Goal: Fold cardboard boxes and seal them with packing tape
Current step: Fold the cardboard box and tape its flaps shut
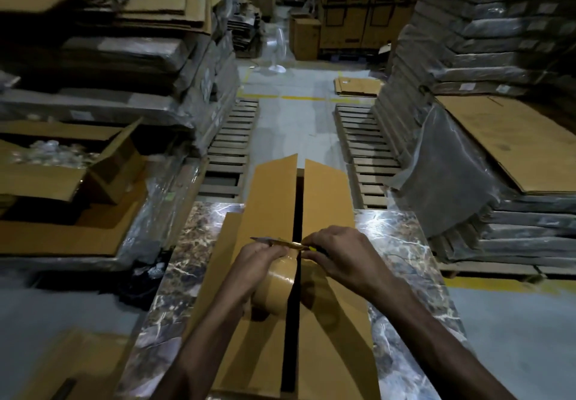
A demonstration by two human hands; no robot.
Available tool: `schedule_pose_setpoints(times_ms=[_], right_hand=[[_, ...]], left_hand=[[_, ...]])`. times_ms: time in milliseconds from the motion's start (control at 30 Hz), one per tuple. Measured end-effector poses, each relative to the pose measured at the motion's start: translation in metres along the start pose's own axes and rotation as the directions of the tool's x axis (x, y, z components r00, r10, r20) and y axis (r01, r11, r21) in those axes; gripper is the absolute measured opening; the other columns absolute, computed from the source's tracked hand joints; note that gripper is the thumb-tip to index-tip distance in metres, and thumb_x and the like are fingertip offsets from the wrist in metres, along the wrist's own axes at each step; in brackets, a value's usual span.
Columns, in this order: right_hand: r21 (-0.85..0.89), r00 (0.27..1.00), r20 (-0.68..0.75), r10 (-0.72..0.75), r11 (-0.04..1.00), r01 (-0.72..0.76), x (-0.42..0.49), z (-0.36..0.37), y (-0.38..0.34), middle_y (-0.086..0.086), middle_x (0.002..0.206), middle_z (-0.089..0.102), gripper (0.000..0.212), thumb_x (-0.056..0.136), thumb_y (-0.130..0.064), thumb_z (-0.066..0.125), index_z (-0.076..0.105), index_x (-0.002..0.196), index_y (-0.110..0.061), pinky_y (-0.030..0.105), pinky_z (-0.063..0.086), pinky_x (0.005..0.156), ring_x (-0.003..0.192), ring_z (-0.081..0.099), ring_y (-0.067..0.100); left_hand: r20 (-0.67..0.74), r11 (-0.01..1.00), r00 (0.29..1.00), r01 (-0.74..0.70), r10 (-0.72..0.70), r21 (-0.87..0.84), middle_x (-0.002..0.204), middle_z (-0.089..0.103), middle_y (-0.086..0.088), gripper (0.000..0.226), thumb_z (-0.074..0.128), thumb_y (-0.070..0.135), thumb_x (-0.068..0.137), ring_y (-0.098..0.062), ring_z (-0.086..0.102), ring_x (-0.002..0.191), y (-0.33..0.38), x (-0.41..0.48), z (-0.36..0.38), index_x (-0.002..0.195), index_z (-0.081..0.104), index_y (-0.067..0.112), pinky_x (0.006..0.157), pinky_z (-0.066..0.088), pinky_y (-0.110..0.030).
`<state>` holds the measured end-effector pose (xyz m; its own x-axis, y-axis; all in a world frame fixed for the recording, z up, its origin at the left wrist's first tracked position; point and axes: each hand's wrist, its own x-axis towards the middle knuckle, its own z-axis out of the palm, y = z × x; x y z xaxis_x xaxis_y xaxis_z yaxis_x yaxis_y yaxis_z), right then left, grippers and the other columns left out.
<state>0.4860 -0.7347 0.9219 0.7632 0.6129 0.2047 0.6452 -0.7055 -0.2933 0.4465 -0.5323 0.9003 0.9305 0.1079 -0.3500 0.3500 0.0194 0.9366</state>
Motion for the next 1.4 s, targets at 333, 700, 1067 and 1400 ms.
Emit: schedule_pose_setpoints(times_ms=[333,700,1067,1400], right_hand=[[0.064,0.896,-0.211,0.39,0.92,-0.386,0.028,0.003,0.067,-0.004,0.078,0.074,0.019,0.094,-0.038,0.072,0.077,0.111,-0.029,0.032,0.053,0.061,0.068,0.065,0.014],[0.309,0.566,0.127,0.815,0.509,-0.803,-0.087,0.142,0.186,-0.001,0.063,0.066,0.026,0.086,-0.042,0.071,0.074,0.077,-0.019,0.03,0.048,0.063,0.067,0.067,0.024],[0.166,0.468,0.283,0.837,0.438,-0.883,-0.139,0.233,0.195,0.02,0.108,0.076,0.017,0.091,-0.017,0.072,0.079,0.105,-0.012,0.036,0.051,0.085,0.106,0.071,0.036],[0.759,0.743,-0.182,0.644,0.573,-0.31,-0.039,0.064,0.068,-0.013,0.11,0.071,0.029,0.094,-0.028,0.074,0.072,0.123,-0.025,0.016,0.057,0.078,0.096,0.068,0.0]], left_hand=[[-0.005,0.99,1.0,0.008,-0.009,-0.141,0.07,0.06,-0.005,0.028,0.068,0.021,0.098,-0.019,0.055,0.067,-0.024,-0.024,-0.001,0.071,0.066,0.018,0.064,0.038,-0.029],[0.047,0.967,0.969,-0.239,0.244,-0.084,0.08,0.052,-0.009,0.049,0.067,0.044,0.087,-0.019,0.048,0.076,-0.008,-0.02,0.013,0.085,0.056,-0.004,0.074,0.033,-0.033],[-0.043,0.981,0.986,-0.163,0.159,-0.106,0.064,0.051,0.006,0.038,0.068,0.02,0.098,-0.01,0.047,0.059,-0.019,-0.003,0.032,0.063,0.056,0.02,0.054,0.037,-0.019],[0.003,0.985,0.998,-0.054,0.055,-0.161,0.08,0.055,-0.01,0.027,0.071,0.035,0.08,-0.024,0.052,0.072,-0.033,0.005,0.041,0.081,0.057,0.011,0.061,0.038,-0.032]])
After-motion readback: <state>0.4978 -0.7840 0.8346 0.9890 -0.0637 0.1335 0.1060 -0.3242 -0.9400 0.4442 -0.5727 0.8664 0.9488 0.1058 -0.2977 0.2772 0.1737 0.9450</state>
